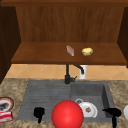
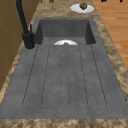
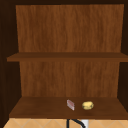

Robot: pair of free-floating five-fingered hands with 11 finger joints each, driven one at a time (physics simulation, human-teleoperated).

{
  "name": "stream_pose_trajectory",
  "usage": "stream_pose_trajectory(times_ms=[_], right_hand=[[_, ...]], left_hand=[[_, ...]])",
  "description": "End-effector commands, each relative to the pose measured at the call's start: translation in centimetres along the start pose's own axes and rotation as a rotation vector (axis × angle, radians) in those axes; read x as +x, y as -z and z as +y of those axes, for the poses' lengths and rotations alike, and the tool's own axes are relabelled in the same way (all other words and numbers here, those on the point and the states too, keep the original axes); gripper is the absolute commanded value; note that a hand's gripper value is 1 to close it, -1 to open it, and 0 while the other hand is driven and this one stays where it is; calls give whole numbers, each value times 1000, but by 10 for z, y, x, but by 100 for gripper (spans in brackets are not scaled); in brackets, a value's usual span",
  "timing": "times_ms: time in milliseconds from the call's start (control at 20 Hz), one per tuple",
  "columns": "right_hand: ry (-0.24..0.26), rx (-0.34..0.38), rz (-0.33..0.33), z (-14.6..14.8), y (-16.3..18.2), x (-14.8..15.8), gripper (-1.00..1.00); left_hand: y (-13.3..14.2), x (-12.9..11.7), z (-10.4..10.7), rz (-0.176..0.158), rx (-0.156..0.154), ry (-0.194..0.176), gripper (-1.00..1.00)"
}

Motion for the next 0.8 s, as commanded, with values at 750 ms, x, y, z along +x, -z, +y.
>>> stream_pose_trajectory(times_ms=[750], right_hand=[[-54, -139, 142, 15, -4, 75, -100]], left_hand=[[0, 0, 0, 0, 0, 0, 0]])
